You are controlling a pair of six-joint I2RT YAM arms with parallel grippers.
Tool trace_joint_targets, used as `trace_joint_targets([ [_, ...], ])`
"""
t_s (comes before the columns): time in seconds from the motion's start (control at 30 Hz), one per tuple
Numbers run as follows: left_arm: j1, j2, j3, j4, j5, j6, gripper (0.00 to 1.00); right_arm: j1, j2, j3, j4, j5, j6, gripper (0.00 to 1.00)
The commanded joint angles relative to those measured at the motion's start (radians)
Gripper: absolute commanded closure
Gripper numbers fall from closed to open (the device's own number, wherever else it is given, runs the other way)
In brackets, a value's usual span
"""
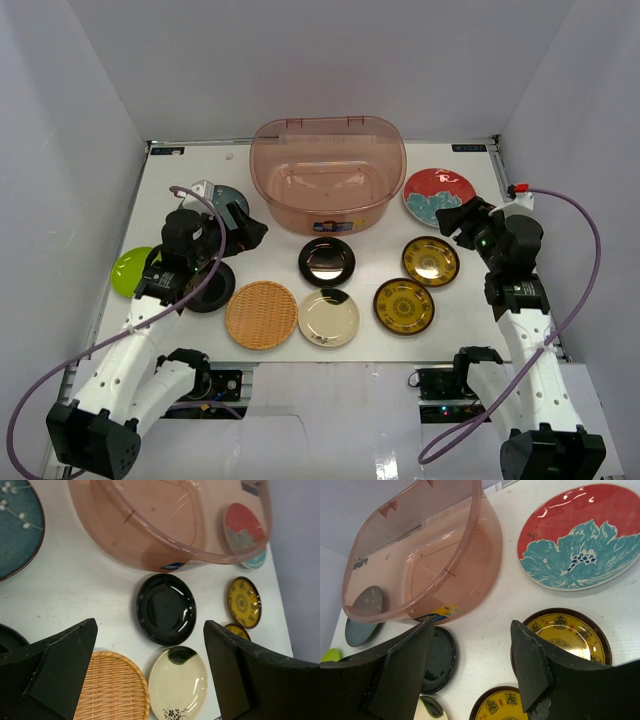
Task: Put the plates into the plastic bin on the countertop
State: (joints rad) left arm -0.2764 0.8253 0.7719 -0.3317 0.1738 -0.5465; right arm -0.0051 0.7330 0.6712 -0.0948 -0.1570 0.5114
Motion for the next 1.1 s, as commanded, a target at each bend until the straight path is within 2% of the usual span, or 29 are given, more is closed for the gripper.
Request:
trace_joint_targets([
  [0.0, 0.003, 0.054, 0.041, -0.010, -0.098, -0.024, 0.02, 0.004, 0.034, 0.008, 0.083, -0.035, 0.021, 0.31],
  [0.17, 0.023, 0.182, 0.081, -0.023, -0.221, -0.009, 0.02, 0.036, 0.113, -0.044, 0.193, -0.078, 0.055, 0.31],
  [0.23, 0.098, 0.225, 0.105, -0.043, -0.229, -0.029, 0.02, 0.047, 0.143, -0.051, 0.223, -0.073, 0.055, 0.31],
  [0.27, 0.147, 0.257, 0.107, -0.040, -0.177, -0.061, 0.02, 0.059, 0.175, -0.048, 0.225, -0.076, 0.047, 0.31],
  [0.3, 0.257, 0.271, 0.092, -0.018, -0.110, -0.079, 0.02, 0.065, 0.192, -0.039, 0.225, -0.076, 0.032, 0.31],
  [0.33, 0.319, 0.302, 0.083, -0.007, -0.058, -0.120, 0.02, 0.073, 0.222, -0.035, 0.224, -0.088, 0.027, 0.31],
  [0.4, 0.417, 0.339, 0.070, 0.005, -0.056, -0.145, 0.02, 0.079, 0.242, -0.028, 0.234, -0.108, 0.018, 0.31],
  [0.57, 0.532, 0.474, 0.049, 0.025, -0.046, -0.233, 0.06, 0.082, 0.267, -0.036, 0.242, -0.095, -0.002, 0.32],
  [0.7, 0.598, 0.585, 0.018, 0.120, 0.001, -0.276, 0.19, 0.082, 0.289, -0.042, 0.254, -0.113, -0.005, 0.35],
  [0.83, 0.617, 0.739, 0.086, 0.124, -0.025, -0.283, 0.22, 0.082, 0.304, -0.045, 0.254, -0.122, -0.008, 0.37],
  [1.07, 0.655, 0.900, 0.113, 0.313, 0.081, -0.303, 0.29, 0.080, 0.292, -0.053, 0.256, -0.079, -0.010, 0.42],
])
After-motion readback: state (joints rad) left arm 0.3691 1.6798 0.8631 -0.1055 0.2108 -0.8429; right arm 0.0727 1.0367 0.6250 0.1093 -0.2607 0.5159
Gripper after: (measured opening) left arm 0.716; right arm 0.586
